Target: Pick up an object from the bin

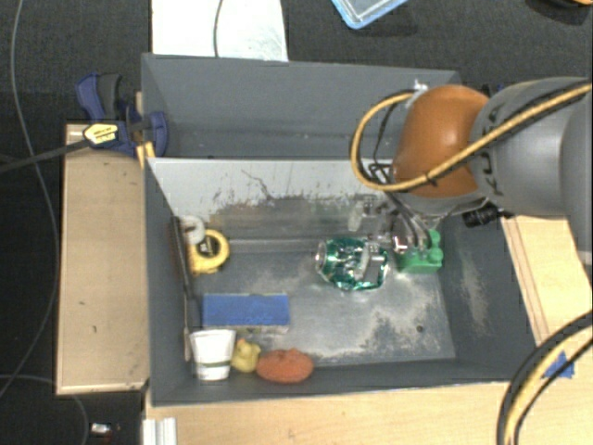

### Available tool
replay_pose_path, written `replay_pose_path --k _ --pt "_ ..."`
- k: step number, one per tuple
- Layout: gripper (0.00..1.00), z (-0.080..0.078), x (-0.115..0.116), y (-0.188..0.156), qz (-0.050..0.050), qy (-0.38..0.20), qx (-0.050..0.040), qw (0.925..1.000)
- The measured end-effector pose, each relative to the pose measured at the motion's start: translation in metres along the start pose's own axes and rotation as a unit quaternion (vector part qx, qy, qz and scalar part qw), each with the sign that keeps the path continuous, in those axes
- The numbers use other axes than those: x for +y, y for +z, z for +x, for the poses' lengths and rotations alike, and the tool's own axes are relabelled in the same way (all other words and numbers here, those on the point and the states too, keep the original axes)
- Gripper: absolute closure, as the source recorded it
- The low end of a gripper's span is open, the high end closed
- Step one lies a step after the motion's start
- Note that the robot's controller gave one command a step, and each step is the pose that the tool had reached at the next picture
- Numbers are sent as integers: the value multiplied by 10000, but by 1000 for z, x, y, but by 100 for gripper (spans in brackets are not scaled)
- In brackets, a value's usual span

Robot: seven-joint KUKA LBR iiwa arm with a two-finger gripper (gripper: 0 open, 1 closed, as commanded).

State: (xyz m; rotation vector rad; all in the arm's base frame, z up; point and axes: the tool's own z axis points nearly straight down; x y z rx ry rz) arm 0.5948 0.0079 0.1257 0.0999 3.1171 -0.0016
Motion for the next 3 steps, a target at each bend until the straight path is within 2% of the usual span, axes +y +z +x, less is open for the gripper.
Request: replay_pose_path --k 1,2,3 --pt "0 11 35 25 -18 8 83 10000" --pt "0 7 31 51 3 496 25 9988" --pt "100 5 25 55 -8 1144 46 9934"
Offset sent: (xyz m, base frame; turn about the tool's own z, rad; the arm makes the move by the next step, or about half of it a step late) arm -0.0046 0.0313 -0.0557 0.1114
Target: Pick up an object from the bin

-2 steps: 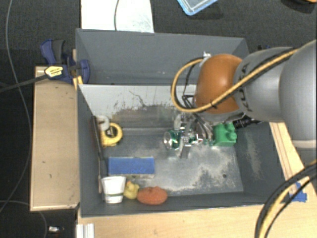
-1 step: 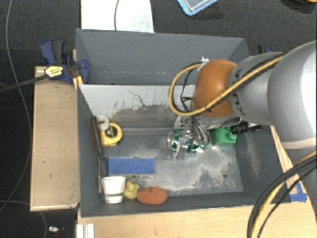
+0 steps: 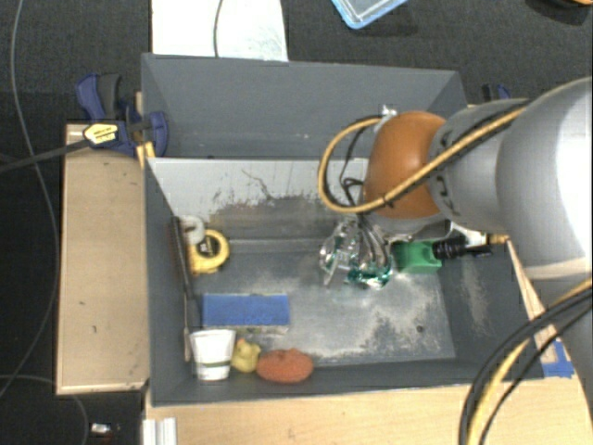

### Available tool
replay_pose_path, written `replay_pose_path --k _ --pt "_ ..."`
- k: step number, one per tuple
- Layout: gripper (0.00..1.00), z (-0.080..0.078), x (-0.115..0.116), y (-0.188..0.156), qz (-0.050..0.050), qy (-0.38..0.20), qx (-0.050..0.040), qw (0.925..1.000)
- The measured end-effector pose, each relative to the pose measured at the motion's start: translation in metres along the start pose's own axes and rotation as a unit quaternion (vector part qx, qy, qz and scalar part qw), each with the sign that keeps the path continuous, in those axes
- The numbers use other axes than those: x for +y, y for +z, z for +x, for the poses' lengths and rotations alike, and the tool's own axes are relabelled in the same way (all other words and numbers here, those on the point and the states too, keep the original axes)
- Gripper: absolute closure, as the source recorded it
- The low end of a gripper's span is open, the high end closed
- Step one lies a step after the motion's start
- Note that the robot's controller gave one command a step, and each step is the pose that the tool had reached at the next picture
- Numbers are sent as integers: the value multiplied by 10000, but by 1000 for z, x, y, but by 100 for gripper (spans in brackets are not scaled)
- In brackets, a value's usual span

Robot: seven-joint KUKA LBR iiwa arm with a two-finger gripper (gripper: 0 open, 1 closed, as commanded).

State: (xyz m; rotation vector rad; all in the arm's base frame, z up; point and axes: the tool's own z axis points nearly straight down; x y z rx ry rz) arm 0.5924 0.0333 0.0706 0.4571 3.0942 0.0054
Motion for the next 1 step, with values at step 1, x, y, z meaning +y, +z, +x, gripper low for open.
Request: replay_pose_path --k 1 --pt "100 0 0 0 1 -4 0 10000"
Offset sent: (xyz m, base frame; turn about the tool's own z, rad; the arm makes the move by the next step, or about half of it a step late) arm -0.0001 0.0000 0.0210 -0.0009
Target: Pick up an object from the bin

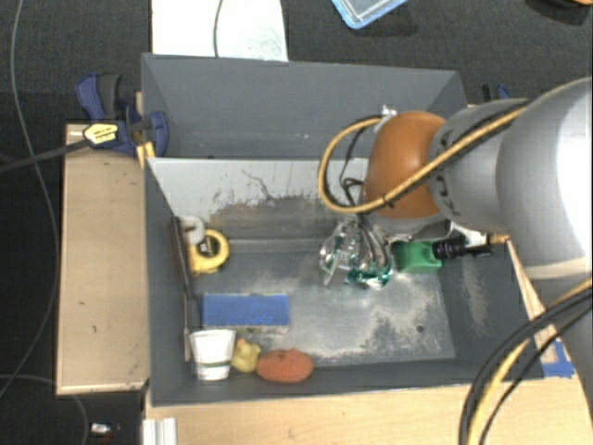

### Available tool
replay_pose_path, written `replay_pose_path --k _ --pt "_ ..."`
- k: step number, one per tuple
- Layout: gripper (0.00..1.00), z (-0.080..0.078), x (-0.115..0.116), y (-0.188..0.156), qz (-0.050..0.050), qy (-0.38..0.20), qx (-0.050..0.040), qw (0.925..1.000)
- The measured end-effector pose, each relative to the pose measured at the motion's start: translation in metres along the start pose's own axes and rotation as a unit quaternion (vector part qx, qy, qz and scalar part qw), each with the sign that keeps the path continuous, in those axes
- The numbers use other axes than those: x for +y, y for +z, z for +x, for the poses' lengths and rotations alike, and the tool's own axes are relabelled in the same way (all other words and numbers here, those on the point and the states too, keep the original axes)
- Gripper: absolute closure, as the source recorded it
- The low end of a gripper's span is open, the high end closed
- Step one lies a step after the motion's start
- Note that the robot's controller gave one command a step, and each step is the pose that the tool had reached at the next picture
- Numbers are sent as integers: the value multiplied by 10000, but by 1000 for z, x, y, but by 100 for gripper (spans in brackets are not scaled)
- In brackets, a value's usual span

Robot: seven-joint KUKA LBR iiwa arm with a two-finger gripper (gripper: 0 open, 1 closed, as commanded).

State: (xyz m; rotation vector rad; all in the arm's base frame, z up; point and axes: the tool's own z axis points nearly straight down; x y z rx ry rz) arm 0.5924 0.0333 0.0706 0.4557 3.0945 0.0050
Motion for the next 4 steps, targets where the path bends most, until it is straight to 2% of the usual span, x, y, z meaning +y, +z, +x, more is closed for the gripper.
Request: replay_pose_path --k 2,3,4 --pt "100 -1 0 -22 -5 -19 -21 10000" --pt "100 0 0 -50 -4 -30 -8 10000" --pt "100 -2 0 -66 -14 -39 -34 10000"
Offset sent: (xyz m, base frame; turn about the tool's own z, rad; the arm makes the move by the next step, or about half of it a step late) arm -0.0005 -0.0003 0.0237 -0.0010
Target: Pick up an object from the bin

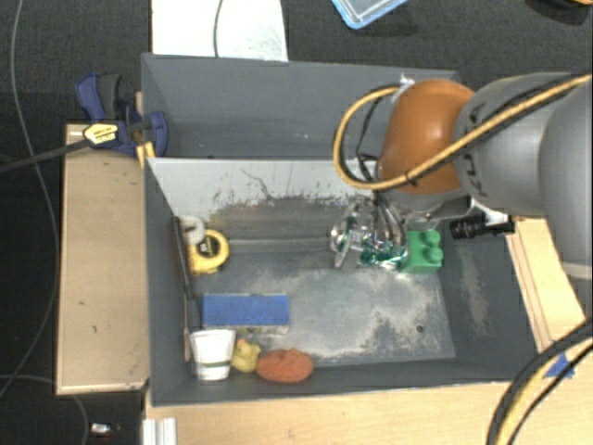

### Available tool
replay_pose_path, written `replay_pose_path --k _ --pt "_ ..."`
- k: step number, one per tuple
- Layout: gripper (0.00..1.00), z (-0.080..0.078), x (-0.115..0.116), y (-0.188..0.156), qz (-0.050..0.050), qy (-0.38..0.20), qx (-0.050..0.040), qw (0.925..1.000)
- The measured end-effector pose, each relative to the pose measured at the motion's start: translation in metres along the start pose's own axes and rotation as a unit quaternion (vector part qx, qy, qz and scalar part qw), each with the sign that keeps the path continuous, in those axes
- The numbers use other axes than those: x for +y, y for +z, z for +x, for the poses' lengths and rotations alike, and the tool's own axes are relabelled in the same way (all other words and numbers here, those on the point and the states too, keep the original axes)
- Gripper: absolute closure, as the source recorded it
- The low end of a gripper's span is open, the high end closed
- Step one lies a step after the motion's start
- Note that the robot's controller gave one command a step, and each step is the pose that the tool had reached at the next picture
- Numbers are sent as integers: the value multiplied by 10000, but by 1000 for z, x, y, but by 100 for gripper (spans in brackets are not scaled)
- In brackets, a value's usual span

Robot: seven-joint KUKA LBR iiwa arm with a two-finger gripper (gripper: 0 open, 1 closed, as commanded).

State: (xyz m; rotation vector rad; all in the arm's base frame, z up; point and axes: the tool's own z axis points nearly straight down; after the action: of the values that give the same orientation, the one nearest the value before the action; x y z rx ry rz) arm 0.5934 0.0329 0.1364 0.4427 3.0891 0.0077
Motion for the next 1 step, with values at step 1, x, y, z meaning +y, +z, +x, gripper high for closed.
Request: replay_pose_path --k 1 --pt "100 0 0 -9 2 -9 8 10000"
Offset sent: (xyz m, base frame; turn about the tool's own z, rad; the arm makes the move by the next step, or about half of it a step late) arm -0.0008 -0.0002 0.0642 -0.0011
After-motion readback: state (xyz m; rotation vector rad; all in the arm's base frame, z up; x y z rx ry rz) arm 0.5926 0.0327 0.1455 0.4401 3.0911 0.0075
